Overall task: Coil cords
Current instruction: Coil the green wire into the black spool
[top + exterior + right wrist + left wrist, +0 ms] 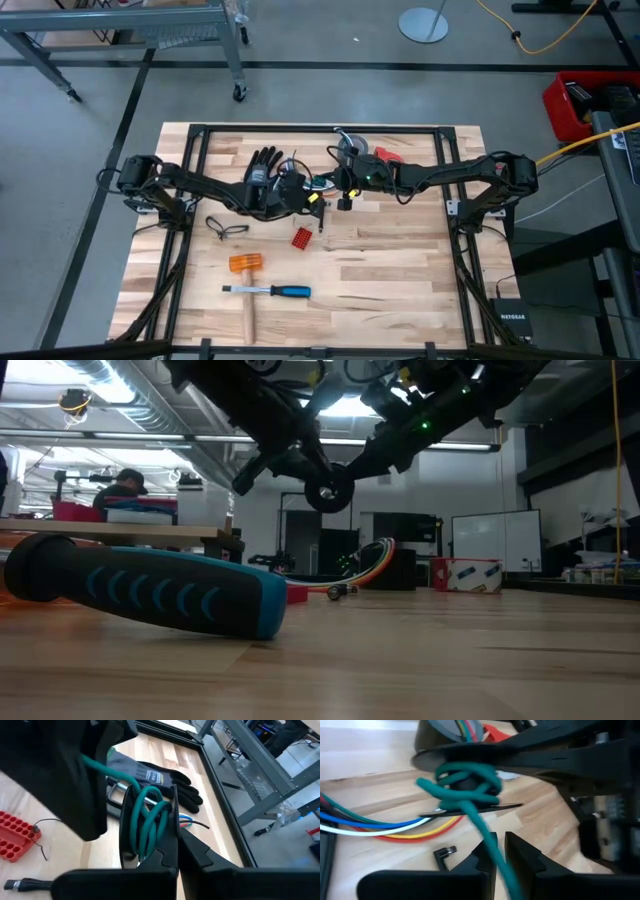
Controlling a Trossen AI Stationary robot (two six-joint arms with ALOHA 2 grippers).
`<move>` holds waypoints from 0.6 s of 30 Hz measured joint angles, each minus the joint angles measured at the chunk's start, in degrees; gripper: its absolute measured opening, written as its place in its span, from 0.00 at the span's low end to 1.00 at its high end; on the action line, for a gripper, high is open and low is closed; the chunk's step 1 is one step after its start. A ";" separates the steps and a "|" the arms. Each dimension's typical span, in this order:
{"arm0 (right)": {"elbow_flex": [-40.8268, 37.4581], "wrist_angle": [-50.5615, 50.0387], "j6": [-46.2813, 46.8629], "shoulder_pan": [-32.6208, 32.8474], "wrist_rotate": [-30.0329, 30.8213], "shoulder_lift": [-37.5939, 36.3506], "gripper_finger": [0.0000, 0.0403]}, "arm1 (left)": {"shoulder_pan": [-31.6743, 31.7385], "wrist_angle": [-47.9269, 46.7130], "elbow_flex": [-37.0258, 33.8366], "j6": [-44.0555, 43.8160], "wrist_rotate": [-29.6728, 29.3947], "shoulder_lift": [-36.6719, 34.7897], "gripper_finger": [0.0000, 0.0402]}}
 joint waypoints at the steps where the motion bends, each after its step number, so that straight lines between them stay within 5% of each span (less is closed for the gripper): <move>1: 0.00 0.06 0.00 0.00 0.06 0.00 0.00 | -0.02 0.61 0.00 0.04 -0.01 0.00 0.07; 18: 0.04 3.33 4.74 0.00 -0.10 0.00 0.00 | -0.25 9.72 0.00 3.07 -0.23 0.00 0.05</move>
